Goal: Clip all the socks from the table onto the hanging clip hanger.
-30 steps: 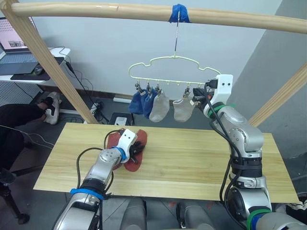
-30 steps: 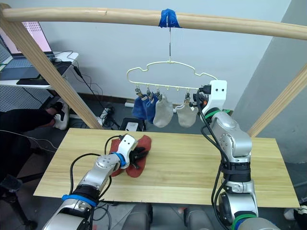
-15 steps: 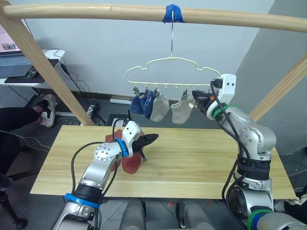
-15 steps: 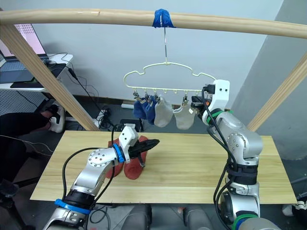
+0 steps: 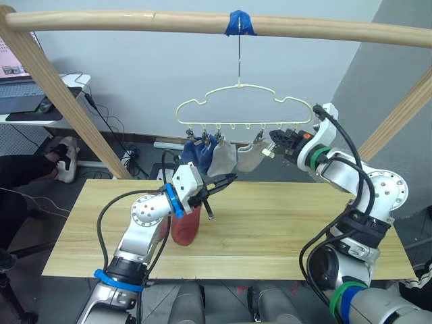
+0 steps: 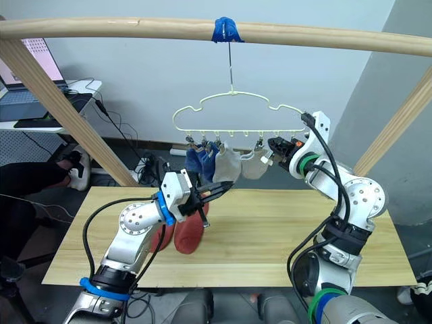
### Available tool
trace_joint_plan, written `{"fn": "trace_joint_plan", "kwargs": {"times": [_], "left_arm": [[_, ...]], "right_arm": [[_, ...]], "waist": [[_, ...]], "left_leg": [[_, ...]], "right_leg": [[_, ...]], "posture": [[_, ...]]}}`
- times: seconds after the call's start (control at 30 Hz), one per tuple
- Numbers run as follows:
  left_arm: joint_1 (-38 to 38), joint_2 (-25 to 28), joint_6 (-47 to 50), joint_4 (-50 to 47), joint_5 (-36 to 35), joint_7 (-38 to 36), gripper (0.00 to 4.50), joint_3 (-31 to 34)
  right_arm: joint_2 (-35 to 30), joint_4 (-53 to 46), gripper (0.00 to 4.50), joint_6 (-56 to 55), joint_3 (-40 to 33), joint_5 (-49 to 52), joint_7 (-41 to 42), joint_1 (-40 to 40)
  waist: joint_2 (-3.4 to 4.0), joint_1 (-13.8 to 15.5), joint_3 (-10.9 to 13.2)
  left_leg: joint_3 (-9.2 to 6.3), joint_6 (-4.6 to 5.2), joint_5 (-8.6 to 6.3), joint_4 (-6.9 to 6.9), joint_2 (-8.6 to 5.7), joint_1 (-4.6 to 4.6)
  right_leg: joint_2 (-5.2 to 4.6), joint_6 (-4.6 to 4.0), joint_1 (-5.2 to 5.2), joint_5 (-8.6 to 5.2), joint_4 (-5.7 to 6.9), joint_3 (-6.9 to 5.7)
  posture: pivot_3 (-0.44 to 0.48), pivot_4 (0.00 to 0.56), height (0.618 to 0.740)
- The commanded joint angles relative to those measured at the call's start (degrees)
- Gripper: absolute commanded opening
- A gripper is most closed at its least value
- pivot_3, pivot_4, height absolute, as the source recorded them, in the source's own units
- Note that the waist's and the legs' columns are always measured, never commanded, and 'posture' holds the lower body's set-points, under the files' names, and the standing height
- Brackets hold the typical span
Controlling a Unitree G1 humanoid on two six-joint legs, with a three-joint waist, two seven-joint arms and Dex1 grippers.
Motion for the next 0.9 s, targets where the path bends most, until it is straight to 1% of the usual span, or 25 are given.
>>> {"fn": "trace_joint_plan", "kwargs": {"times": [0.03,0.23,0.43,0.53,0.63,0.73,0.77,0.83,0.87,0.9], "left_arm": [[-1.06,-0.16,-4.16,0.53,2.1,2.13,0.01,-0.27],[-3.35,-1.78,-8.28,4.38,6.6,5.75,0.01,-1.99],[-7.15,-4.88,-11.9,9.43,11.34,10.6,0.01,-3.91],[-7.4,-5.61,-11.28,9.84,10.38,11.04,0.01,-3.98],[-5.27,-5.2,-6.96,7.04,7.11,9.89,0.01,-3.5],[0.01,-3.39,6.69,2.2,0.17,9.17,0.01,0.02],[1.14,-2.8,10.07,1.1,-1.12,9.18,0.01,0.86],[3.61,-0.85,17.56,0.34,-3.18,9.65,0.39,3.14],[4.79,0.59,21.28,1.04,-2.95,10.27,0.56,4.11],[5.56,1.57,23.99,1.42,-2.7,10.72,0.85,4.71]], "right_arm": [[1.37,0.38,0.0,3.96,-5.06,2.38,-2.57,-3.02],[3.38,1.66,0.0,9.37,-10.34,2.98,-4.23,-7.76],[4.57,1.77,0.0,9.62,-10.63,3.81,-5.51,-8.53],[4.53,1.86,0.0,9.62,-10.29,3.88,-5.88,-8.6],[4.52,1.69,0.0,9.62,-10.12,3.64,-6.13,-8.55],[4.5,1.41,0.0,9.62,-9.99,3.47,-6.2,-8.37],[4.46,1.36,0.0,9.62,-9.96,3.41,-6.21,-8.3],[4.47,1.33,0.0,9.62,-10.04,3.35,-6.33,-8.23],[4.43,1.4,0.0,9.62,-10.07,3.34,-6.35,-8.26],[4.37,1.48,0.0,9.62,-10.1,3.35,-6.35,-8.3]], "waist": [[0.01,-0.12,0.0],[0.02,-0.17,0.0],[0.03,-0.28,0.0],[0.04,-0.6,0.01],[0.05,-0.98,0.02],[0.06,-1.42,0.02],[0.07,-1.65,0.03],[0.09,-2.2,0.04],[0.09,-2.32,0.05],[0.1,-2.39,0.05]], "left_leg": [[0.0,0.0,0.0,-0.01,0.0,0.0],[0.0,0.01,-0.01,-0.03,0.0,-0.02],[0.0,0.01,-0.01,-0.04,0.0,-0.03],[0.0,0.02,-0.01,-0.06,0.0,-0.03],[0.0,0.02,-0.01,-0.08,0.0,-0.04],[0.0,0.03,-0.02,-0.12,0.02,-0.03],[0.0,0.03,-0.02,-0.14,0.02,-0.03],[-0.05,0.03,-0.02,-0.17,0.05,-0.02],[-0.09,0.03,-0.01,-0.18,0.07,-0.02],[-0.1,0.03,-0.01,-0.18,0.07,-0.01]], "right_leg": [[0.0,0.0,0.0,0.0,0.0,0.0],[0.01,0.0,-0.02,0.0,-0.01,-0.01],[0.01,0.01,-0.03,-0.01,-0.02,-0.01],[0.02,0.01,-0.04,-0.01,-0.02,-0.01],[0.02,0.02,-0.04,-0.01,-0.03,0.0],[0.02,0.02,-0.05,-0.02,-0.05,0.01],[0.02,0.03,-0.05,-0.02,-0.04,0.01],[0.04,0.03,-0.05,-0.03,-0.03,-0.04],[0.07,0.04,-0.06,-0.04,-0.02,-0.07],[0.07,0.06,-0.06,-0.06,-0.02,-0.07]], "posture": [[-0.017,0.138,0.74],[-0.007,0.151,0.74],[-0.007,0.151,0.74],[-0.012,0.161,0.74],[-0.013,0.162,0.74],[-0.012,0.165,0.74],[-0.012,0.165,0.74],[-0.011,0.17,0.74],[-0.011,0.17,0.74],[-0.01,0.171,0.74]]}}
